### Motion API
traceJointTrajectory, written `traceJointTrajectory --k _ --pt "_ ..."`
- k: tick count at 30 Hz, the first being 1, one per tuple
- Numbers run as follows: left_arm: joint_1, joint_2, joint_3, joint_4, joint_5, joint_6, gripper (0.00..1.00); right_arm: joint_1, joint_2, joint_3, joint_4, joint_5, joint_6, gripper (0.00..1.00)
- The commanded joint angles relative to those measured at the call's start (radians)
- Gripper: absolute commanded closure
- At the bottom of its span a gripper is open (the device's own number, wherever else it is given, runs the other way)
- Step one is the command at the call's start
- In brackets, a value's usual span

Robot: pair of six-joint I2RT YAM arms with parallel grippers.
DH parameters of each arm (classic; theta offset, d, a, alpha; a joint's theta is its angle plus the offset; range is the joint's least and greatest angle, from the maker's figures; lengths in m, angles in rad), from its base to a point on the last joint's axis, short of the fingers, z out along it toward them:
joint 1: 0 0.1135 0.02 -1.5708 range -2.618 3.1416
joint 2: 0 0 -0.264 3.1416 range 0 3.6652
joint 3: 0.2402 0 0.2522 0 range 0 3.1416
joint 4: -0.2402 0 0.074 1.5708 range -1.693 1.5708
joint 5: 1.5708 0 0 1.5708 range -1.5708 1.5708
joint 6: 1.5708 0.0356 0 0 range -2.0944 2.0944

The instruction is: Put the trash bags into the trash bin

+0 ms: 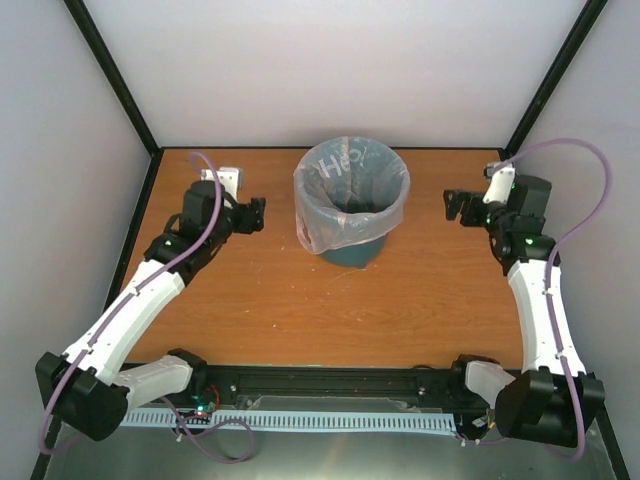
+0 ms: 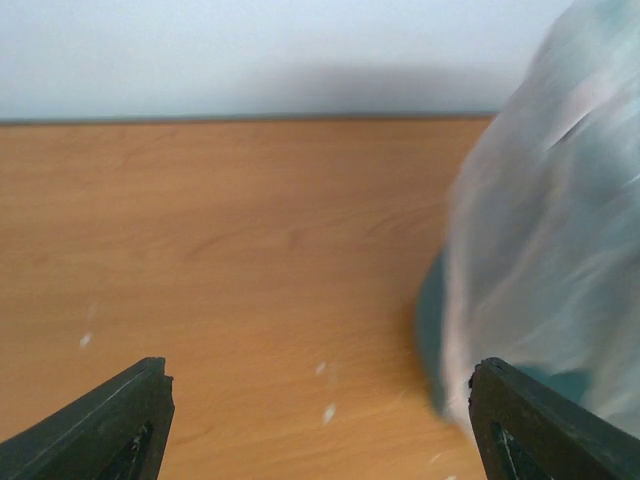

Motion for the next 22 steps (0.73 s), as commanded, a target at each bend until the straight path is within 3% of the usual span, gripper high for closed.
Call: traceJointTrajectory --k 1,14,22 --pt "0.004 -0.050 -0.099 0.023 -0.141 0.092 0.18 -0.003 -0.011 -0.099 0.067 0.069 0.049 0.00" --pt "0.004 -0.112 -0.134 0.063 -0.146 0.101 0.18 0.049 -0.133 -0.172 0.149 0.027 0.017 0.00" --pt "0.004 -0.131 -0.152 0.075 -0.149 0.103 0.18 0.074 -0.090 -0.154 0.123 0.061 -0.013 0.00"
